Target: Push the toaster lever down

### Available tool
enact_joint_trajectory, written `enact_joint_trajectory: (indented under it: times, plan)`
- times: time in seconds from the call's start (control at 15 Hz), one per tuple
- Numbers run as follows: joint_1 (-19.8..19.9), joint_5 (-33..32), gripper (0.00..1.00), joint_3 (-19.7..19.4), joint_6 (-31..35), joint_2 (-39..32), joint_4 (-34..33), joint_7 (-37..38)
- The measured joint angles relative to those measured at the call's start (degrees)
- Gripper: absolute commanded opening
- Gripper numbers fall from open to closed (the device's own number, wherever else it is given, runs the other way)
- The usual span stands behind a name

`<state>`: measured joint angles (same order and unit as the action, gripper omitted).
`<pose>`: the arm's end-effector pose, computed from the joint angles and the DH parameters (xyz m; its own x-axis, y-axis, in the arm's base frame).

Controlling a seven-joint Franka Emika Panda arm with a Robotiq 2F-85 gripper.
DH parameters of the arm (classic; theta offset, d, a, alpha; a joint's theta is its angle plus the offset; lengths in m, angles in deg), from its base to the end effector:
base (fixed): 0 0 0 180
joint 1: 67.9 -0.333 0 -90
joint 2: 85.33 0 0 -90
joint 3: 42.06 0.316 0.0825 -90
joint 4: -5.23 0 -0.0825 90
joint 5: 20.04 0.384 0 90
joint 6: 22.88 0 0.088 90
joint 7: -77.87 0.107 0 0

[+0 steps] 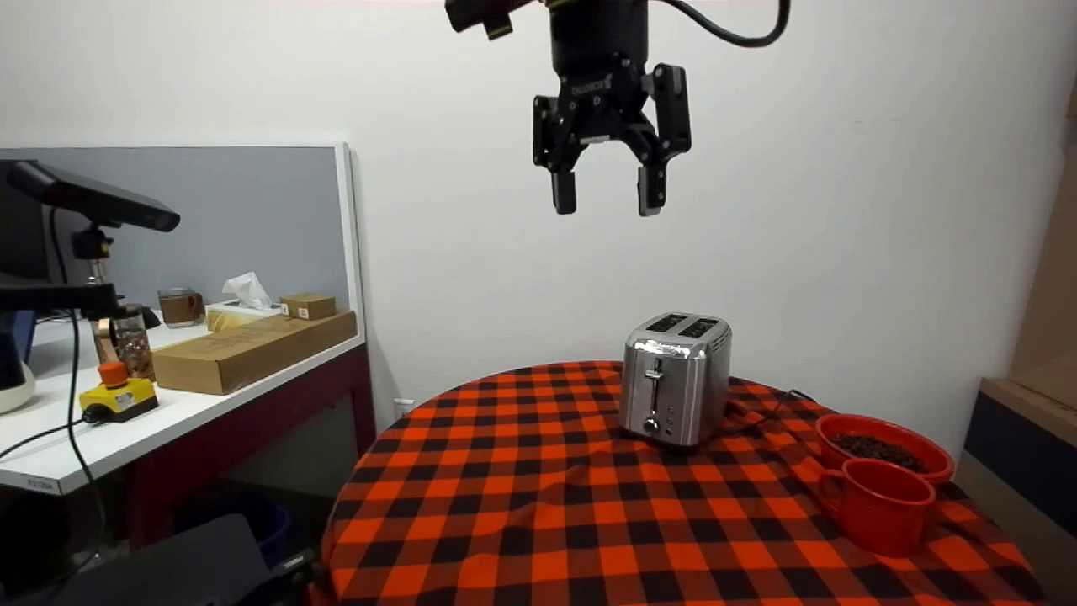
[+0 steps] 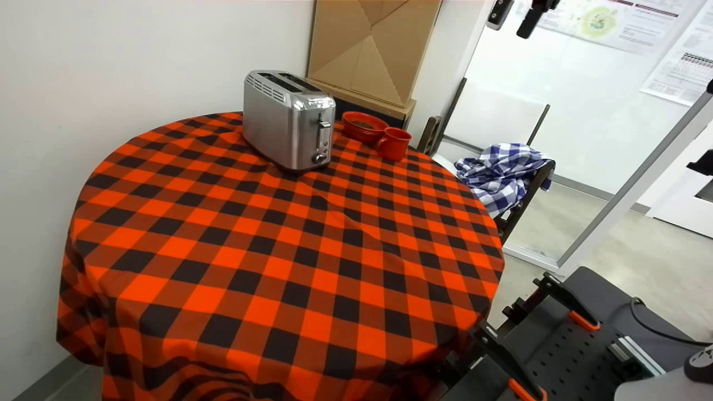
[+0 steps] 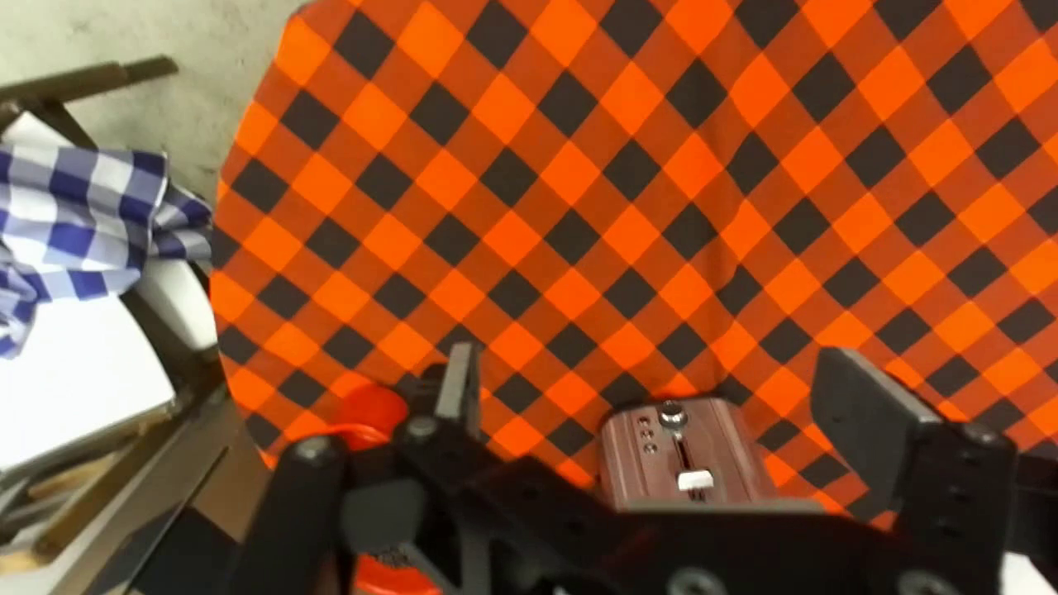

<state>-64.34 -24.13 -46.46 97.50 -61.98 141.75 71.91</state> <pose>0.4320 -0.0658 0.4849 0.9928 0.0046 0.1200 -0.0012 -0.9989 0.0479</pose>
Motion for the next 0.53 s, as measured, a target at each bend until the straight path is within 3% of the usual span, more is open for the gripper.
enact_joint_trajectory:
  times: [0.07,0.13,0.53]
  plan:
    - [-0.7,0.0,0.92,0.2,2.8,-1.6,-0.7,-1.1]
    - [-1.5,0.3,0.72,0.2,5.8,-3.4,-1.5,-2.1]
    - [-4.9,4.0,0.28,0.7,19.0,-17.6,-9.7,-6.8]
